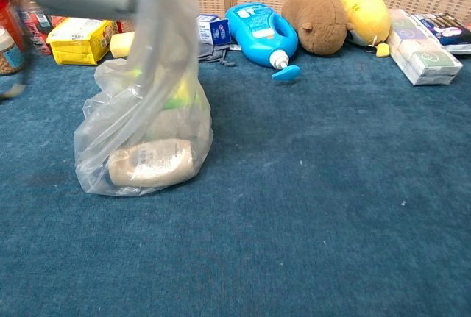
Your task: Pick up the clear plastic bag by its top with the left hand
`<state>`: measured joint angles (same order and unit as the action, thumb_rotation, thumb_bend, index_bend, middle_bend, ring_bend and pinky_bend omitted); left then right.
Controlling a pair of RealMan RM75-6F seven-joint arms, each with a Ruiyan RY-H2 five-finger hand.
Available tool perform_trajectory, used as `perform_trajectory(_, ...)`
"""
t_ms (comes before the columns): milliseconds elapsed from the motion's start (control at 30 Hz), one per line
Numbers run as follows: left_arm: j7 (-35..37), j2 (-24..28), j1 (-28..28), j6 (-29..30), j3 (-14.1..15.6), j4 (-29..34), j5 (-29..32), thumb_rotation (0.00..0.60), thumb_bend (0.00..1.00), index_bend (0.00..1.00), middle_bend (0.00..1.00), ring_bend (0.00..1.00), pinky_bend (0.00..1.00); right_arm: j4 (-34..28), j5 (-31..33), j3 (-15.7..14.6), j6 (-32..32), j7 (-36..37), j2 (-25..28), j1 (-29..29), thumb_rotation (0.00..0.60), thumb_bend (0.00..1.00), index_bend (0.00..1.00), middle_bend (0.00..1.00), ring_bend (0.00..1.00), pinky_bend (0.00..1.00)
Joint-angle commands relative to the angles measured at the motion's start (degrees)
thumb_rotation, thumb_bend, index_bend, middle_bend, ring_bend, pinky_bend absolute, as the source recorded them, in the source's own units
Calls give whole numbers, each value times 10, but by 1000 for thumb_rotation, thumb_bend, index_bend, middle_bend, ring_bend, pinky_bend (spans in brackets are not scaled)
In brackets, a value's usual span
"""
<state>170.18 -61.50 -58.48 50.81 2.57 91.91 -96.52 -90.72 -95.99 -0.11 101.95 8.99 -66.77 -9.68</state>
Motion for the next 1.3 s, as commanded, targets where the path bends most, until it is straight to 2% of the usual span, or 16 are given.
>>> perform_trajectory(33,11,25,23,23,25,-1,-8,0,416,523,647,590,704,0,0,0,-2,-1,0,1,599,292,376,409,354,229)
perform_trajectory(133,5,36,31,15,41,-2,0,0,416,540,668,611,717,-2,-4,-1,-5,-3,-2,4,598,292,375,409,354,229)
perform_trajectory(367,-10,42,41,-7,60,2,17,0,415,545,678,619,710,-6,-6,-1,-10,-10,-1,7,599,292,375,409,354,229)
perform_trajectory(467,-16,40,41,-13,61,4,20,0,416,544,674,606,647,-8,-7,-1,-11,-12,-1,8,599,292,375,409,354,229)
perform_trajectory(567,-19,38,40,-12,59,7,18,0,416,497,592,508,560,-9,-8,-1,-10,-13,-1,9,599,292,376,409,354,229)
perform_trajectory(633,-23,34,38,-3,54,9,13,0,415,401,486,400,489,-11,-9,-2,-10,-15,-1,9,599,292,376,409,354,229)
perform_trajectory(733,-21,20,37,16,34,7,20,0,417,327,425,336,437,-12,-11,-3,-8,-16,1,8,599,292,375,409,354,229)
perform_trajectory(833,-28,2,33,20,11,6,39,0,416,300,403,315,419,-15,-12,-3,-6,-16,3,7,598,292,376,408,354,229)
perform_trajectory(900,-22,-24,26,32,-15,5,46,0,417,294,403,315,417,-16,-12,-4,-3,-16,5,5,598,292,376,408,354,229)
perform_trajectory(1100,-21,-54,27,61,-52,-9,59,0,416,293,408,330,426,-15,-12,-5,-1,-13,6,3,598,293,376,409,354,228)
perform_trajectory(1300,-23,-57,33,78,-63,-12,52,0,416,415,545,482,565,-13,-10,-5,0,-10,6,2,599,294,375,409,354,229)
